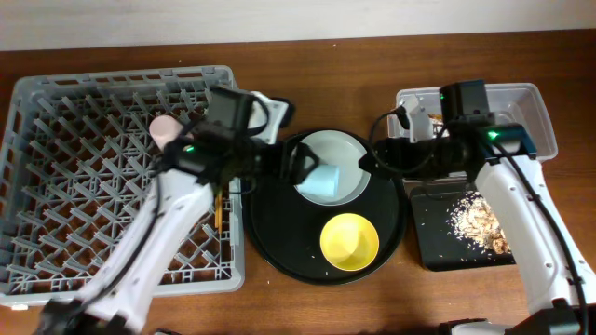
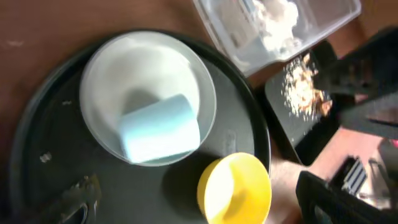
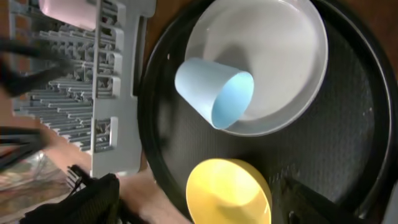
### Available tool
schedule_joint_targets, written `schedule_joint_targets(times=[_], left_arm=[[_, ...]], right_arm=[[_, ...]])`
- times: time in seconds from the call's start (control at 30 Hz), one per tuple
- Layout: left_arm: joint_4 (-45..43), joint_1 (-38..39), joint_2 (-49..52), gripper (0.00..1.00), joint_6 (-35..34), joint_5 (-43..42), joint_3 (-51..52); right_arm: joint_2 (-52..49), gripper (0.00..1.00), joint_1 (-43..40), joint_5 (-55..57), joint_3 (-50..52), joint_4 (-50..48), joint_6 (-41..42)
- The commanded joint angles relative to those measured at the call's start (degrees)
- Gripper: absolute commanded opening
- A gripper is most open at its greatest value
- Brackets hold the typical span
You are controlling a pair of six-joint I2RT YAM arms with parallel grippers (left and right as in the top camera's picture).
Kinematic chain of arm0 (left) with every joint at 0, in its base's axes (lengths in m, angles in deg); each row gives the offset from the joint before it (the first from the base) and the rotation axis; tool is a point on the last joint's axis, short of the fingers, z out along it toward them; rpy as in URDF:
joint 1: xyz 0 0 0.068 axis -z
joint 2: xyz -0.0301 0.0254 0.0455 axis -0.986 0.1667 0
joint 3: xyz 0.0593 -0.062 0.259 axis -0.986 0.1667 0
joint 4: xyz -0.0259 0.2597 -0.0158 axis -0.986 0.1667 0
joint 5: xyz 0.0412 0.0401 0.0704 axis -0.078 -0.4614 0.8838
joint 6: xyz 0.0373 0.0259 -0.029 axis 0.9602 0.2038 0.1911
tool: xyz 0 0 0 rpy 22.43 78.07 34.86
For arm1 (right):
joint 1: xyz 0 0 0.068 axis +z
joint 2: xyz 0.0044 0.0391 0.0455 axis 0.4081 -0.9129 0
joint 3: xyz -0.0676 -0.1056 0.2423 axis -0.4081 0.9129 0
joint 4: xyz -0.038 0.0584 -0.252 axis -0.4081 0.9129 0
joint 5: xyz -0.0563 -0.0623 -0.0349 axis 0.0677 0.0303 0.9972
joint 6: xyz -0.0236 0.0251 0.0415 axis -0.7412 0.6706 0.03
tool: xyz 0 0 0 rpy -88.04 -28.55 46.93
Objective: Sort waste into correct bins and load items into the dishwasher rack
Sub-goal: 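Place the pink cup upside down in the rack with the left gripper, then grasp the blue cup with the right gripper and lift it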
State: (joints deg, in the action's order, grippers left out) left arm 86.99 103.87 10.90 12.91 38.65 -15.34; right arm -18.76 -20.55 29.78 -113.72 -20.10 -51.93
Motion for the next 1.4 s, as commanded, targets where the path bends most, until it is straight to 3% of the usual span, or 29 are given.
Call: schedule_joint_targets(times=[0.0,0.1,0.17,0.23,0.27,0.37,0.43,0.5,0.6,0.7,0.8,0.97,1.0,1.03,1.07,1.1,1.2,1.23,1.3,1.37], left_arm=[[-1.99,1.90,6.34,0.99,4.11,-3.17,0.81],[-10.40,2.05,13.73,0.99,12.07,-2.93,0.81],[-14.82,2.03,17.64,0.99,11.80,-2.34,0.81],[-14.58,1.99,20.83,0.99,10.67,-2.27,0.81],[-14.12,1.55,20.85,0.99,10.21,-2.34,0.79],[-14.05,-3.98,14.10,0.99,4.48,-8.63,-0.90],[-13.27,-8.85,6.16,0.99,4.35,-15.26,-1.05],[-10.32,-11.08,0.96,0.99,3.54,-15.19,-1.05],[-3.37,-13.62,-7.34,0.99,3.58,-15.15,-1.05],[0.26,-13.68,-10.64,1.00,4.04,-14.93,-1.05],[1.03,-13.68,-10.71,0.99,4.04,-13.53,-1.05],[1.49,-13.68,-10.71,0.99,4.04,-13.27,-1.05],[1.66,-13.68,-10.71,0.99,4.04,-13.27,-1.05],[2.27,-13.68,-10.71,0.99,4.72,-13.27,-1.05],[2.99,-13.68,-10.71,0.99,5.33,-12.57,-1.05],[3.54,-13.68,-10.71,0.99,5.33,-10.45,-1.05],[4.07,-14.21,-10.73,0.99,5.31,-8.98,-1.05],[4.46,-15.04,-10.73,0.99,5.31,-10.84,-1.05],[4.55,-17.09,-10.73,0.99,5.64,-22.34,-1.05],[4.17,-21.29,-10.73,0.99,8.35,-42.75,-1.05]], right_arm=[[0.79,0.81,-1.31,-4.63,-0.48,1.97,-2.95],[0.79,0.78,-1.31,-5.25,-0.48,2.93,-3.50],[0.79,0.75,-1.31,-5.27,-0.48,3.74,-3.52],[0.79,0.59,-1.11,-5.42,-0.31,5.68,-4.39],[0.79,0.56,-0.79,-5.46,0.26,5.84,-4.57],[0.66,0.60,-0.57,-8.70,3.91,1.92,-3.65],[0.66,0.62,0.57,-10.45,8.96,-5.53,0.66],[0.63,0.62,2.93,-10.62,13.99,-13.05,5.03],[0.61,0.62,9.64,-6.97,25.83,-36.39,21.07],[0.61,0.58,12.87,-1.14,35.01,-53.42,33.59],[0.55,0.56,14.78,2.05,39.91,-64.17,35.85],[-2.84,0.55,18.73,10.97,40.46,-72.83,37.44],[-3.93,0.52,18.97,11.43,40.46,-74.16,38.01],[-5.57,0.42,18.95,11.58,40.46,-75.60,37.99],[-6.54,0.18,18.95,11.58,40.46,-76.78,37.86],[-6.49,0.04,18.95,11.13,40.44,-77.88,37.70],[-3.34,0.04,18.91,0.92,40.39,-87.06,34.97],[-0.13,0.04,18.91,-1.66,40.28,-89.55,36.33],[6.05,0.04,18.88,-7.56,39.45,-89.72,36.89],[13.97,0.04,16.85,-18.80,37.75,-89.68,38.40]])
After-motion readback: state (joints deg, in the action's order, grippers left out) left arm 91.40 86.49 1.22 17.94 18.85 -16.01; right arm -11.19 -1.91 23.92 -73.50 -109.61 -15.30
